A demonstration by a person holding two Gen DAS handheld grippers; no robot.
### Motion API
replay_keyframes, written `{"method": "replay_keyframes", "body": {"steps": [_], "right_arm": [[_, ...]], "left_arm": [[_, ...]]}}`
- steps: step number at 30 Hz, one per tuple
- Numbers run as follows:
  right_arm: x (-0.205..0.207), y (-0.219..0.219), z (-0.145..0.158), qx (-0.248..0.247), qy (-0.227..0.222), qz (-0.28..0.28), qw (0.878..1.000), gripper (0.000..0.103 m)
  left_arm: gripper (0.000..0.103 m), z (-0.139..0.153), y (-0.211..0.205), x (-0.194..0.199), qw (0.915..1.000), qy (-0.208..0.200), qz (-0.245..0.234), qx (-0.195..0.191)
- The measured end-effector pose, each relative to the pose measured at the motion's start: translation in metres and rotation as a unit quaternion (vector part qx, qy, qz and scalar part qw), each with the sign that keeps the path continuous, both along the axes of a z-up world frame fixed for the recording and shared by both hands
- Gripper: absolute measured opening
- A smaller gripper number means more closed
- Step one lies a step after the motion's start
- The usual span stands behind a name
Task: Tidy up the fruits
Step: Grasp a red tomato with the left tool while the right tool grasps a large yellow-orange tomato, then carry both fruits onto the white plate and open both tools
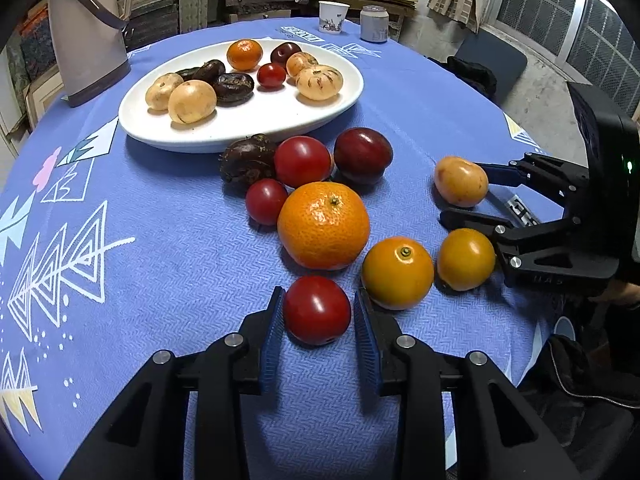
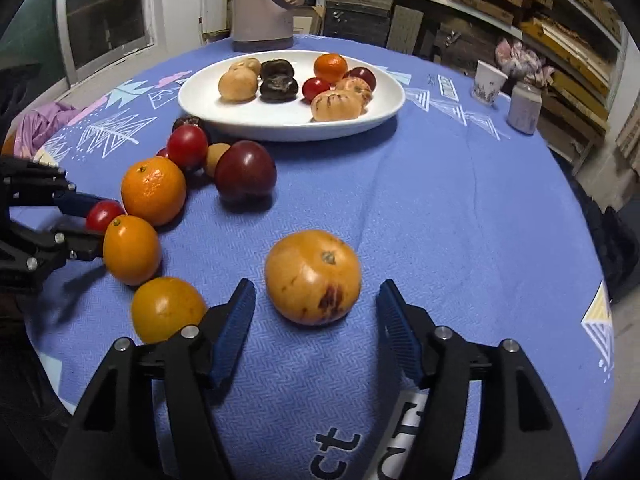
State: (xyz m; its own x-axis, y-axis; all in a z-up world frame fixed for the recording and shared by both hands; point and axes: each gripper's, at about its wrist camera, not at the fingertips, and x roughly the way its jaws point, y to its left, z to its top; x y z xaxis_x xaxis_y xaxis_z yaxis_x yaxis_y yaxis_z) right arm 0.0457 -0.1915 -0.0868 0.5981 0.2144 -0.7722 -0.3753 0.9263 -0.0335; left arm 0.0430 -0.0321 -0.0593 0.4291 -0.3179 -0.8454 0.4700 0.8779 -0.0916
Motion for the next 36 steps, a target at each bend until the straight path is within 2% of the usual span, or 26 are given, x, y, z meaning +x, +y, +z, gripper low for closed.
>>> {"method": "replay_keyframes", "body": {"steps": [2,4,5,7,11,18,27,36], "right_arm": [[0.001,-0.001,0.0,0.008,0.003,0.001,1.0,0.061],[0.004,0.0,0.001,0.018,0.006,0.003,1.0,0.052],[0.004,0.001,0.001,0.018,0.004,0.003,1.0,0.043],[0.005,0.003,0.001,0.017,0.004,-0.001,1.0,0.043],[0.006,-0.001,0.003,0.036,0.012,0.0,0.999,0.042],[0.003,-0.002,0.014,0.058,0.001,0.005,0.998,0.042],[0.009,-0.007,0.062,0.098,-0.049,0.02,0.994,0.042],[0.056,0.012,0.099,0.101,-0.085,0.038,0.991,0.043]], "left_arm": [[0.035,0.0,0.0,-0.001,1.0,-0.002,0.0,0.001],[0.035,0.0,0.001,0.0,1.0,-0.002,0.002,-0.003],[0.035,0.0,0.002,-0.001,1.0,-0.001,0.003,-0.005],[0.031,0.0,0.003,-0.001,1.0,-0.001,0.006,-0.006],[0.031,0.003,0.007,0.0,0.9998,0.005,0.011,-0.015],[0.031,0.02,0.016,-0.001,0.9994,-0.018,0.021,-0.02],[0.031,0.053,0.038,0.02,0.997,-0.056,0.051,-0.017],[0.031,0.089,0.035,0.068,0.9924,-0.097,0.075,-0.013]]}}
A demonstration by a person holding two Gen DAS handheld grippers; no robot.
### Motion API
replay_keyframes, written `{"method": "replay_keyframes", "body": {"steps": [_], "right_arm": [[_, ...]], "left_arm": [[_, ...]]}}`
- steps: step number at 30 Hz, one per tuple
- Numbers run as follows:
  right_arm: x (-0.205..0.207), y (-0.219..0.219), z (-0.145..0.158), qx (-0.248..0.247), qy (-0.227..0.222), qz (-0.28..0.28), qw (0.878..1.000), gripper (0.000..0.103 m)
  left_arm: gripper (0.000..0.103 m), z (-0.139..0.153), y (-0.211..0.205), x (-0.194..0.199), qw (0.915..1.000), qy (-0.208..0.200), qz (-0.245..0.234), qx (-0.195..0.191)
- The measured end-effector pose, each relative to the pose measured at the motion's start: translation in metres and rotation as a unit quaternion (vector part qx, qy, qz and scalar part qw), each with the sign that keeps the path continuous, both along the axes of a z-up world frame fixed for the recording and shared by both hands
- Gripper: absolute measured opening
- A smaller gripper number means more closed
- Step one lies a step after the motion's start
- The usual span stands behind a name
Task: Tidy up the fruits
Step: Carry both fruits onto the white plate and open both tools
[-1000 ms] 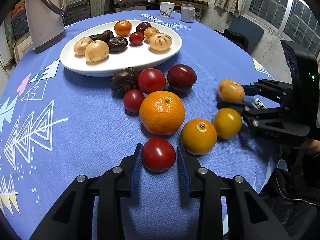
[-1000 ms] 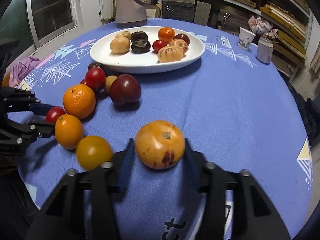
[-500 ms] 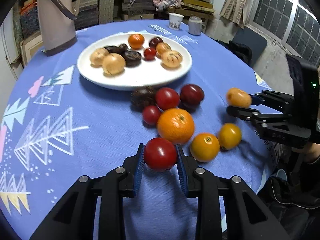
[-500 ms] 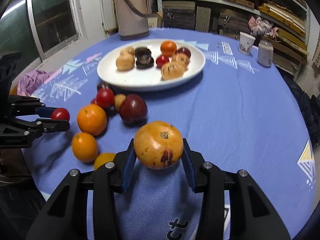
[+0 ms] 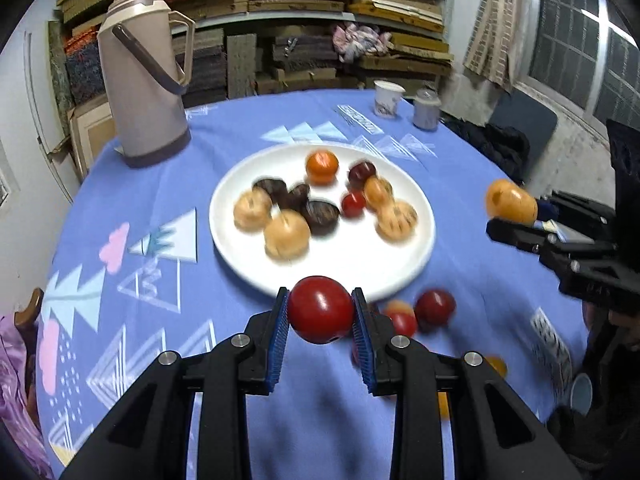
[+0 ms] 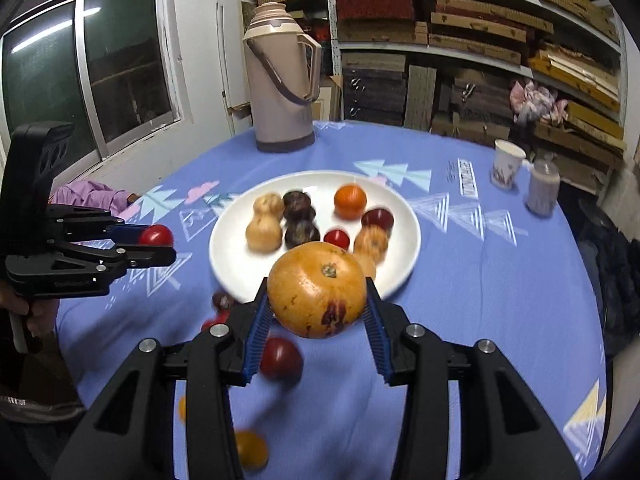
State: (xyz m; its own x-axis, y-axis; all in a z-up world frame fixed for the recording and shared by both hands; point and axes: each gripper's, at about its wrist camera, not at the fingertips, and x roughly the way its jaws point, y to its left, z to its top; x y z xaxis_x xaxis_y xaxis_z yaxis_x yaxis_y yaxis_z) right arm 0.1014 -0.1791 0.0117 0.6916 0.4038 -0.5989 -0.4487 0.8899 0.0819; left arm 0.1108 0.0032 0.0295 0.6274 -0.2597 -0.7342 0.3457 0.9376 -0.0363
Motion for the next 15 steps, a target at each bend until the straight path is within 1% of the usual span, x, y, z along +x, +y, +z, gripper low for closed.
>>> {"method": "replay_keyframes", "body": {"steps": [5,8,12,15], "right_arm": [[0.052,0.02,-0.003,-0.007,0.013,0.001,1.0,0.043],[0.082,0.032,-0.013,-0.012,0.029,-0.003,1.0,0.043],[0.109,0.042,-0.024,-0.018,0.046,-0.001,0.999,0.043],[0.128,0.05,-0.034,-0.025,0.057,0.0,0.998,0.043]], "left_arm": [[0.031,0.001,-0.004,0.052,0.9993,0.002,0.035,-0.009],[0.031,-0.009,-0.006,0.084,0.9984,0.019,0.051,-0.016],[0.031,-0.017,-0.007,0.105,0.9976,0.026,0.062,-0.013],[0.031,-0.022,-0.008,0.119,0.997,0.035,0.067,-0.018]]}}
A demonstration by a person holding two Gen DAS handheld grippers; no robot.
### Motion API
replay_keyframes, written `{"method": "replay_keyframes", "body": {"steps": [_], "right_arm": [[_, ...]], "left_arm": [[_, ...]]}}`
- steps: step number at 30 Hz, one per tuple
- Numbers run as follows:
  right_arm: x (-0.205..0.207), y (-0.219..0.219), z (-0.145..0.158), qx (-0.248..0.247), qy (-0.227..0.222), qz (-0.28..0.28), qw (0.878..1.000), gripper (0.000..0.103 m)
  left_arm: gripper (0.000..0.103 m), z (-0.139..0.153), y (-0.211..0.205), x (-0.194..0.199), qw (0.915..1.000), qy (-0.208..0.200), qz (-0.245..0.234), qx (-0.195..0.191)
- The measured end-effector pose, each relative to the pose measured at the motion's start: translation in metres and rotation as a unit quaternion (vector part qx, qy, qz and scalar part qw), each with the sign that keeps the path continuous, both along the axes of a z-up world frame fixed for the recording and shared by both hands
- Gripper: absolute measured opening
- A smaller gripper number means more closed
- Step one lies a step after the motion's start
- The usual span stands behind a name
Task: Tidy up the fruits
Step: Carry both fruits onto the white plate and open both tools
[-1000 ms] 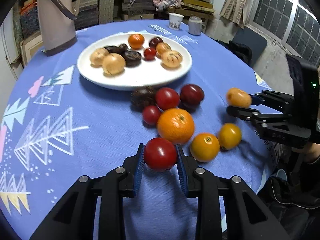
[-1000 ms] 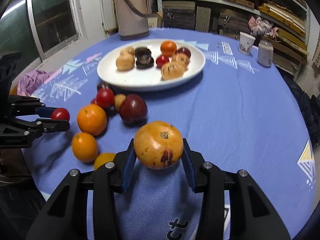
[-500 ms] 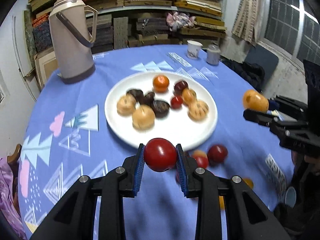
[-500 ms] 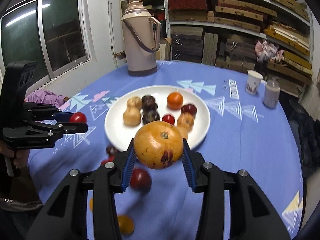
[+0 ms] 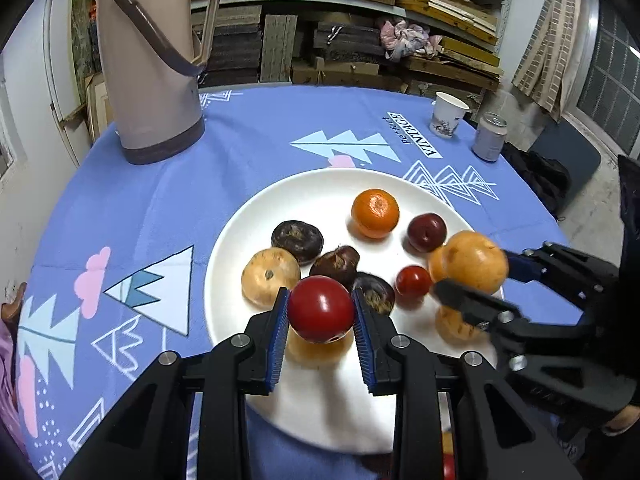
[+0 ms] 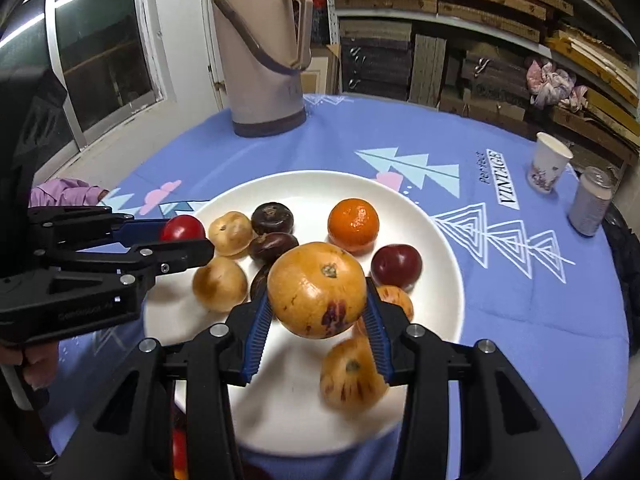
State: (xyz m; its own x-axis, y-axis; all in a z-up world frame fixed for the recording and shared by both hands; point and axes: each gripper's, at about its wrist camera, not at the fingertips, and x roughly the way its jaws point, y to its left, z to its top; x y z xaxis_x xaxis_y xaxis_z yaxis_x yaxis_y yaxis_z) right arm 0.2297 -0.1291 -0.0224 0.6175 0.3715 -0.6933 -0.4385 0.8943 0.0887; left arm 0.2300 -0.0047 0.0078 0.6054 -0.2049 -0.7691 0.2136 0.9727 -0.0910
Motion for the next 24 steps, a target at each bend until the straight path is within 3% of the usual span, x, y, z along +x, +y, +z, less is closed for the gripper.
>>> {"method": "replay_keyframes", "body": {"steps": [5,9,11,14,18,24], "right_arm": [[0.025,0.008,-0.013,-0.002,0.018,-0.007,1.0,0.043],[0.027,-0.003,-0.013,0.031,0.024,-0.02,0.999,0.048],[0.018,-0.011,-0.007,0.042,0.011,-0.026,0.999,0.058],[0.005,-0.021,-0.001,0.051,0.007,-0.024,0.998,0.059],[-0.026,-0.035,0.003,0.056,0.0,-0.018,0.998,0.07],[-0.089,-0.051,-0.004,0.056,0.01,0.01,0.998,0.071]], "left_arm": [[0.031,-0.008,-0.001,0.019,0.9998,0.017,0.011,-0.01],[0.051,-0.008,0.002,0.018,0.9996,0.012,0.024,-0.004],[0.055,-0.004,0.003,0.012,0.9997,0.006,0.022,-0.005],[0.057,0.002,0.002,0.004,0.9998,-0.002,0.018,-0.003],[0.067,0.007,0.0,-0.017,0.9999,-0.01,0.012,0.003],[0.07,0.003,0.005,-0.053,0.9999,-0.01,0.007,0.006]]}}
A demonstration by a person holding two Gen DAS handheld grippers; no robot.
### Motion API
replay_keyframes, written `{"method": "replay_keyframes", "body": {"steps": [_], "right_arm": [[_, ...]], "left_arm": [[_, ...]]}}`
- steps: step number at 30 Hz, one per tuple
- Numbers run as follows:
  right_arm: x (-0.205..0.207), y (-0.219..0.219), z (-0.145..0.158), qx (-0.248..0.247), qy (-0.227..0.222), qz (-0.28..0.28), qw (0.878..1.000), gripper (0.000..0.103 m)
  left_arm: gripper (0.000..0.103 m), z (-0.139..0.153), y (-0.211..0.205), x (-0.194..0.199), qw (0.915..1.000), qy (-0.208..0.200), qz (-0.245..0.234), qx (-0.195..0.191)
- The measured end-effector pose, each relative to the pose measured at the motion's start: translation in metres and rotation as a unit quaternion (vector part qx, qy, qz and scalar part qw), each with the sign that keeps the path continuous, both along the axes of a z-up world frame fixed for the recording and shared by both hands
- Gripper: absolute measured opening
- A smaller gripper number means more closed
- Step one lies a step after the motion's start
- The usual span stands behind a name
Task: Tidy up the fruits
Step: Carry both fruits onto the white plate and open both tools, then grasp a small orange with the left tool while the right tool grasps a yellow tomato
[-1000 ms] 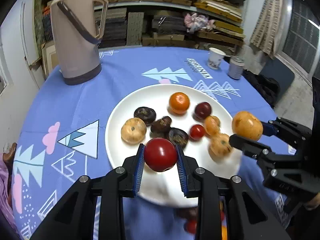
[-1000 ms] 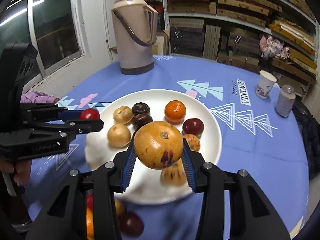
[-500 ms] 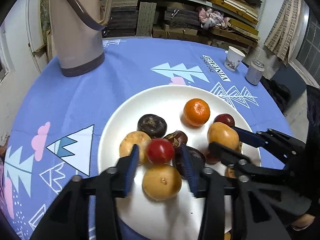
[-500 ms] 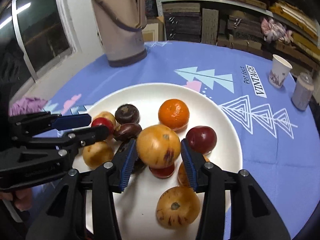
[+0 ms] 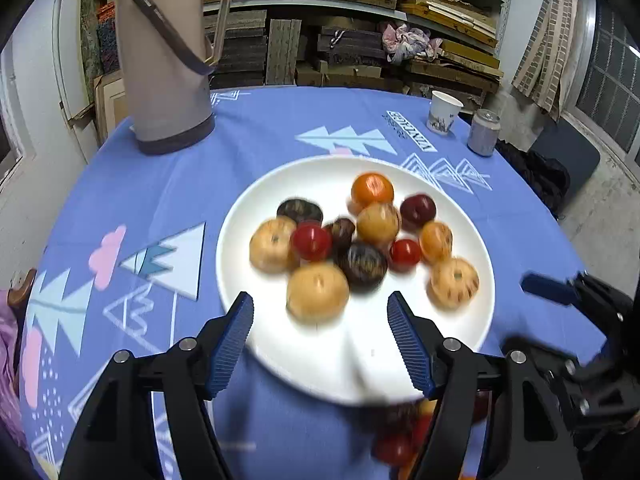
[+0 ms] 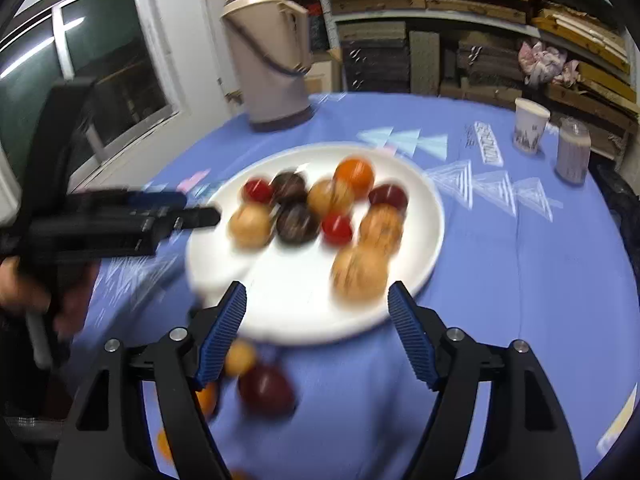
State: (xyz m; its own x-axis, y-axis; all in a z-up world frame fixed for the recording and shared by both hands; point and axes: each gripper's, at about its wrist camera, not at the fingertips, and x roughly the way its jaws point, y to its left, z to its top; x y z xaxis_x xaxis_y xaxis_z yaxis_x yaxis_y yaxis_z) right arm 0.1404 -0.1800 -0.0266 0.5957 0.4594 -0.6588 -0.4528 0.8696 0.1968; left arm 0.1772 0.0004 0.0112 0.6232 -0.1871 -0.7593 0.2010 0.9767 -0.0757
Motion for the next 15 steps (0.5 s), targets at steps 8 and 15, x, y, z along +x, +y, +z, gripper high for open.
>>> {"method": "replay_keyframes", "body": {"steps": [8,15], "right_arm": [[-0.077,-0.004,-0.024,-0.013,0.025,0.036,0.999,0.071],[-0.111,0.01,-0.032,-0.048,0.026,0.073,0.996,0.06]], "left_arm": [[0.077,-0.009,0.009,-0.044,0.9999,-0.001,0.007,0.014],[0.078,-0.015,0.024,-0.068,0.9995,0.012,0.028,0.001]]}}
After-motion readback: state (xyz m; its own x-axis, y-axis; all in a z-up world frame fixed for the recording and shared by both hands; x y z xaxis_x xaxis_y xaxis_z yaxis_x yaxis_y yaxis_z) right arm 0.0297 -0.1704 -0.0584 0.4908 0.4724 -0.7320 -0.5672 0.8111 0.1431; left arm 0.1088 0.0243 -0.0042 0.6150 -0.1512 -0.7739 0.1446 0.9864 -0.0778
